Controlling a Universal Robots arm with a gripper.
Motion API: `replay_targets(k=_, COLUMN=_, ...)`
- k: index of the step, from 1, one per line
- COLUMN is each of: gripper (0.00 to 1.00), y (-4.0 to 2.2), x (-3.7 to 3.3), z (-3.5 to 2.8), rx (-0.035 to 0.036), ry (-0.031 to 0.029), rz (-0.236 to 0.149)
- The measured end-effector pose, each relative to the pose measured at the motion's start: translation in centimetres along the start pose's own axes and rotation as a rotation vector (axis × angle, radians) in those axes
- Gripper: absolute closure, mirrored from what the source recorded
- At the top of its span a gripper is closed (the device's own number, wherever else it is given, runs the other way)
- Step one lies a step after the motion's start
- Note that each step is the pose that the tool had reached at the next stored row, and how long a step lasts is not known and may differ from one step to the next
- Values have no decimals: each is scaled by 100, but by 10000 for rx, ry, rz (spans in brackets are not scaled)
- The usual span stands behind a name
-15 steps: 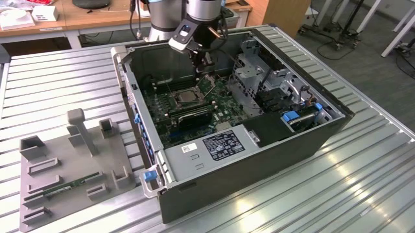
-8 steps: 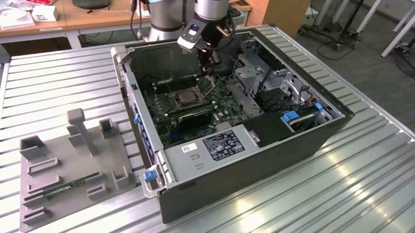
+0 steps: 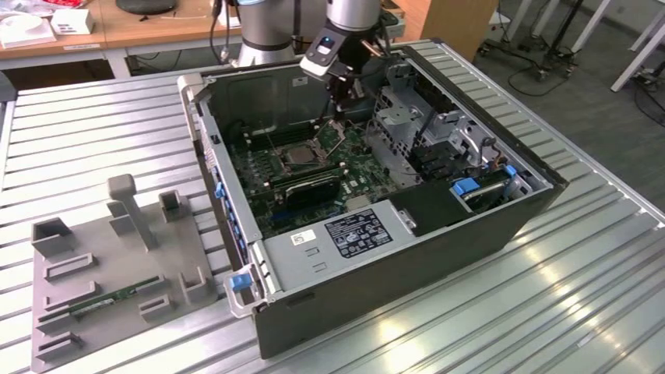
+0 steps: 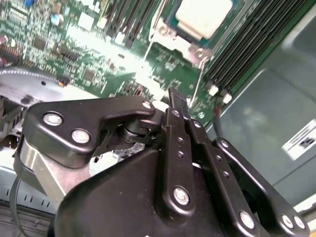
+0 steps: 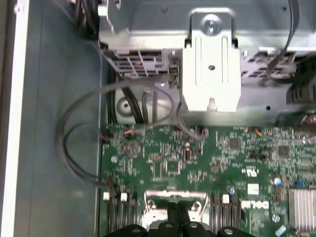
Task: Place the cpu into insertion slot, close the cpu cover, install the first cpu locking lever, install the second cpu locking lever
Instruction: 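Close the cpu cover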
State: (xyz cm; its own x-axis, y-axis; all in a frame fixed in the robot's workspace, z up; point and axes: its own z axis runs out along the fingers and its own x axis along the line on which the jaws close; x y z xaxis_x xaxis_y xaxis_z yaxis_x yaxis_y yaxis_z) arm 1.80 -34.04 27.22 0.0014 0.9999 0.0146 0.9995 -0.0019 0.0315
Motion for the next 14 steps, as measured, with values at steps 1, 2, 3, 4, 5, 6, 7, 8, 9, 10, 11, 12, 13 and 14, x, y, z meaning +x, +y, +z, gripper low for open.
replay_targets(k=1, gripper=89, y=27, x=0, z=0, rx=0, ry=-1, rz=1)
replay_targets(k=2, gripper=89, y=54, x=0, z=1, rx=0, ry=-1, rz=1)
replay_targets(k=3, gripper=89, y=80, x=0, z=2, rx=0, ry=-1, rz=0)
replay_targets(k=4, gripper=89, y=106, x=0, z=3, rx=0, ry=-1, rz=0)
replay_targets(k=5, gripper=89, y=131, x=0, z=4, rx=0, ry=-1, rz=0)
replay_targets(k=6, gripper=89, y=154, x=0, z=4, rx=0, ry=-1, rz=1)
replay_targets(k=7, gripper=89, y=179, x=0, z=5, rx=0, ry=-1, rz=0)
replay_targets(k=8, gripper=89, y=200, x=0, z=6, rx=0, ry=0, rz=0)
replay_targets(k=9, gripper=89, y=219, x=0, z=7, rx=0, ry=-1, rz=0)
replay_targets(k=10, gripper=89, y=237, x=0, z=7, rx=0, ry=-1, rz=0)
replay_targets(k=11, gripper=89, y=252, x=0, z=8, rx=0, ry=0, rz=0)
replay_targets(k=12, gripper=89, y=260, x=1, z=8, rx=0, ry=-1, rz=0)
replay_targets(k=13, gripper=89, y=262, x=1, z=8, rx=0, ry=-2, rz=0)
replay_targets(k=14, gripper=89, y=262, x=0, z=8, rx=1, ry=-2, rz=1)
